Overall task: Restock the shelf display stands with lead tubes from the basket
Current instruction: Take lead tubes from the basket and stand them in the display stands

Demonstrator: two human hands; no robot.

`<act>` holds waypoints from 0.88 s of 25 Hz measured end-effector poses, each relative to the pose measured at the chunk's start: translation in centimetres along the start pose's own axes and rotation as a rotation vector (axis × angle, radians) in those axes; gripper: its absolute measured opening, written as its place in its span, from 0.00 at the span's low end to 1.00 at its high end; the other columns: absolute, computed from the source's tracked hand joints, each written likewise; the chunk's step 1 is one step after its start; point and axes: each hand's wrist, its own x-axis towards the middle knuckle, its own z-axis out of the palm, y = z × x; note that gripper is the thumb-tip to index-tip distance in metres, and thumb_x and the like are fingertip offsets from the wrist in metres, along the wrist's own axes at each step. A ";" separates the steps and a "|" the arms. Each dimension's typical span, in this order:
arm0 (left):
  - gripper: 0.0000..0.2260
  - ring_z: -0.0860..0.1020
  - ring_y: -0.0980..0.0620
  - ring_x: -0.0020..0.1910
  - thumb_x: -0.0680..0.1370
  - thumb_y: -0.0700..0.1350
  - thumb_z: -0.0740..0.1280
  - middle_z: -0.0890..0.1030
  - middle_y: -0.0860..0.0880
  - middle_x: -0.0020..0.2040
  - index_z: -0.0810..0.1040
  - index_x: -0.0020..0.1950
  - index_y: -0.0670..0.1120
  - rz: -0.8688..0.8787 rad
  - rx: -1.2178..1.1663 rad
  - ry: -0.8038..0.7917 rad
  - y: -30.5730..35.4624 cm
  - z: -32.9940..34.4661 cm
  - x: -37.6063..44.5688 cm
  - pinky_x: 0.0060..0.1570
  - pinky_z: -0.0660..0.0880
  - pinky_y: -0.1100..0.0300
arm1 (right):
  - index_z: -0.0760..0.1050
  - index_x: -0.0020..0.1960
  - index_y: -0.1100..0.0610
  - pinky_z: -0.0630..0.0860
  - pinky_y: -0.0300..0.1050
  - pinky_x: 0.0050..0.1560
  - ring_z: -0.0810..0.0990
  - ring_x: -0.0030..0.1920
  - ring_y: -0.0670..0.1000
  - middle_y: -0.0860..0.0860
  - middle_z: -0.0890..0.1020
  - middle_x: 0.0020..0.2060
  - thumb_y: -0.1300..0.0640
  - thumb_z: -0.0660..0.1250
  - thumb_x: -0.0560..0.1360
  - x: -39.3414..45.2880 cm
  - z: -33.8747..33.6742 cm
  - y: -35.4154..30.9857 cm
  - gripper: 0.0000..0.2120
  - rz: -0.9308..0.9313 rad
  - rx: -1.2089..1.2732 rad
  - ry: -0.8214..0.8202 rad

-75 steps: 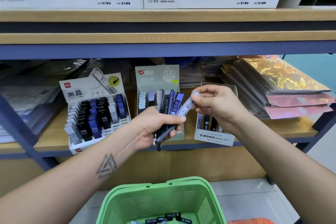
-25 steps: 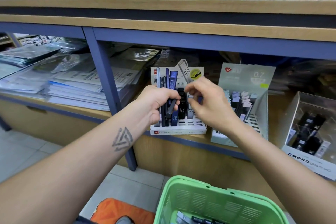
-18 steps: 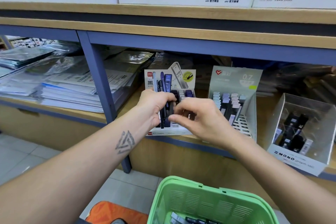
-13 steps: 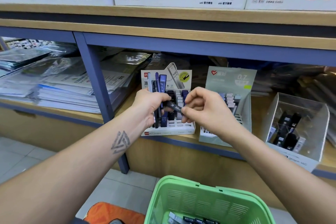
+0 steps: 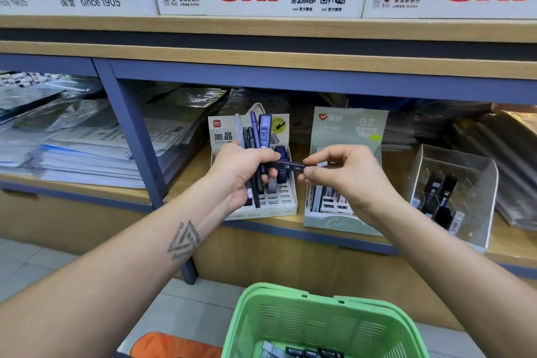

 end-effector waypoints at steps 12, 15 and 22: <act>0.08 0.74 0.48 0.26 0.71 0.31 0.74 0.79 0.42 0.33 0.78 0.45 0.37 0.197 0.090 -0.221 -1.3 5.2 -0.9 0.25 0.67 0.61 | 0.81 0.52 0.61 0.79 0.42 0.41 0.86 0.40 0.54 0.59 0.86 0.40 0.65 0.75 0.75 -2.1 -4.6 0.2 0.07 0.016 -0.017 -0.112; 0.04 0.74 0.48 0.27 0.73 0.33 0.74 0.80 0.42 0.33 0.79 0.43 0.37 0.199 0.096 -0.268 -2.0 7.2 -1.2 0.25 0.67 0.61 | 0.79 0.61 0.58 0.82 0.48 0.43 0.85 0.40 0.59 0.60 0.84 0.39 0.69 0.73 0.74 -3.1 -6.3 0.2 0.17 0.061 -0.030 -0.190; 0.05 0.73 0.48 0.27 0.74 0.34 0.73 0.79 0.39 0.35 0.80 0.46 0.33 0.149 0.088 -0.324 -3.6 11.7 -1.4 0.26 0.66 0.61 | 0.85 0.52 0.50 0.81 0.43 0.51 0.84 0.42 0.41 0.47 0.87 0.41 0.60 0.76 0.74 -4.0 -16.0 0.3 0.09 -0.055 -0.472 0.307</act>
